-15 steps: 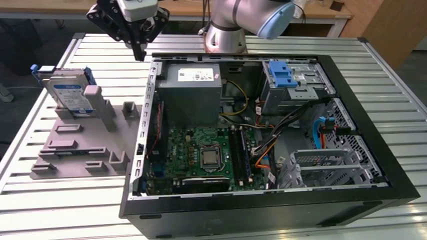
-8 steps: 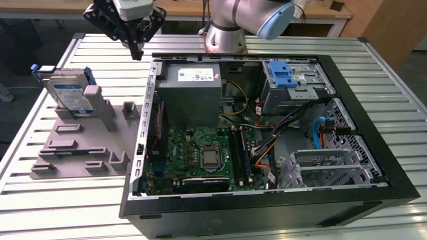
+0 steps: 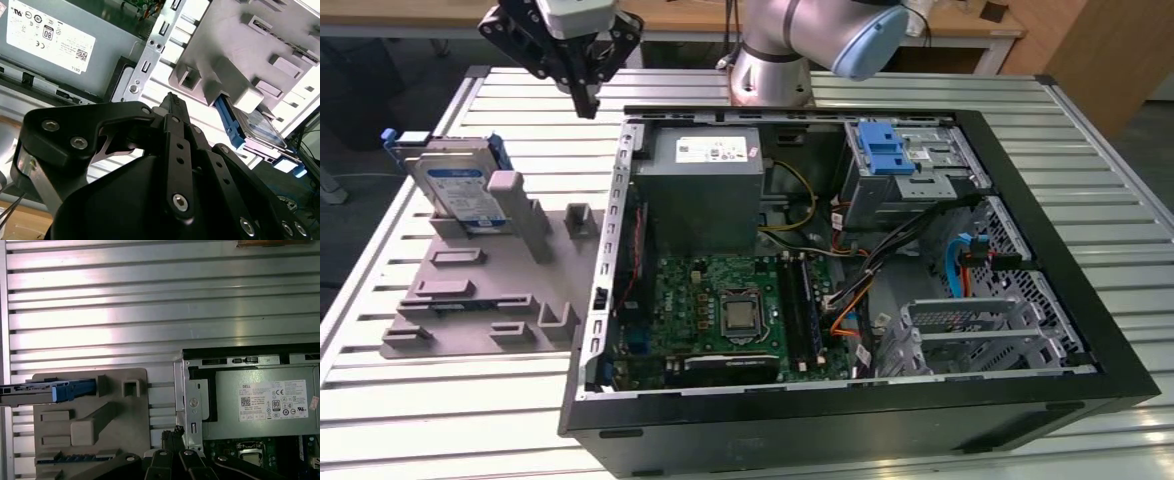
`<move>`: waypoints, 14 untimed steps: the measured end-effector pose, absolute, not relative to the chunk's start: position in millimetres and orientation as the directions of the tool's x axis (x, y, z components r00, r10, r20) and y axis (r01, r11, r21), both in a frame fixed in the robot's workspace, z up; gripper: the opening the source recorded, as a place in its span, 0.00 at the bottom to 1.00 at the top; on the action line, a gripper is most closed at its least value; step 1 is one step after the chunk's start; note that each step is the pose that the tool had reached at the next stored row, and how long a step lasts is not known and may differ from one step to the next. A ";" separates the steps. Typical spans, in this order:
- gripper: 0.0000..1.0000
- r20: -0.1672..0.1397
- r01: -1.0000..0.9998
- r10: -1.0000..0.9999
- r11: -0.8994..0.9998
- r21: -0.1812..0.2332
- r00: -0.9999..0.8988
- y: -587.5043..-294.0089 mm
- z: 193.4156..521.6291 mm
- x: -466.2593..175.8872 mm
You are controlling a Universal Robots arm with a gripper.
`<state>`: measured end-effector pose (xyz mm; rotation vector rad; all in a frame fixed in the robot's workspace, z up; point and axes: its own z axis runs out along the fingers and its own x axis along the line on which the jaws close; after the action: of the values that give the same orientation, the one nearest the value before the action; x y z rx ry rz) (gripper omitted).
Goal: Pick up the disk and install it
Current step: 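Reach for the disk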
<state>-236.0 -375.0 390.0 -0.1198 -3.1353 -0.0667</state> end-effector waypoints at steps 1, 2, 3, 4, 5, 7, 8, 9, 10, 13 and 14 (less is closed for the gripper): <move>0.11 0.005 0.076 0.076 0.996 0.042 -0.997 -374.5 390.0 -236.9; 0.11 0.005 0.076 0.076 0.996 0.042 -0.997 -373.9 389.9 -237.9; 0.11 0.005 0.076 0.076 0.996 0.042 -0.997 -373.4 389.7 -239.1; 0.11 0.005 0.076 0.076 0.996 0.042 -0.997 -372.8 389.7 -240.1; 0.11 0.005 0.076 0.076 0.996 0.042 -0.997 -372.2 389.6 -241.1; 0.11 0.005 0.076 0.076 0.996 0.042 -0.997 -371.0 389.5 -243.3; 0.11 0.005 0.076 0.076 0.996 0.042 -0.997 -370.2 389.4 -244.5; 0.11 0.005 0.076 0.076 0.996 0.042 -0.997 -369.5 389.3 -245.6; 0.11 0.006 0.076 0.076 0.996 0.042 -0.997 -368.8 389.2 -246.7; 0.11 0.006 0.076 0.076 0.996 0.042 -0.997 -367.1 388.7 -250.2; 0.11 0.007 0.077 0.076 0.996 0.042 -0.997 -366.6 388.6 -251.3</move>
<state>-251.3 -366.6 388.6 -0.1199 -3.1334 -0.0667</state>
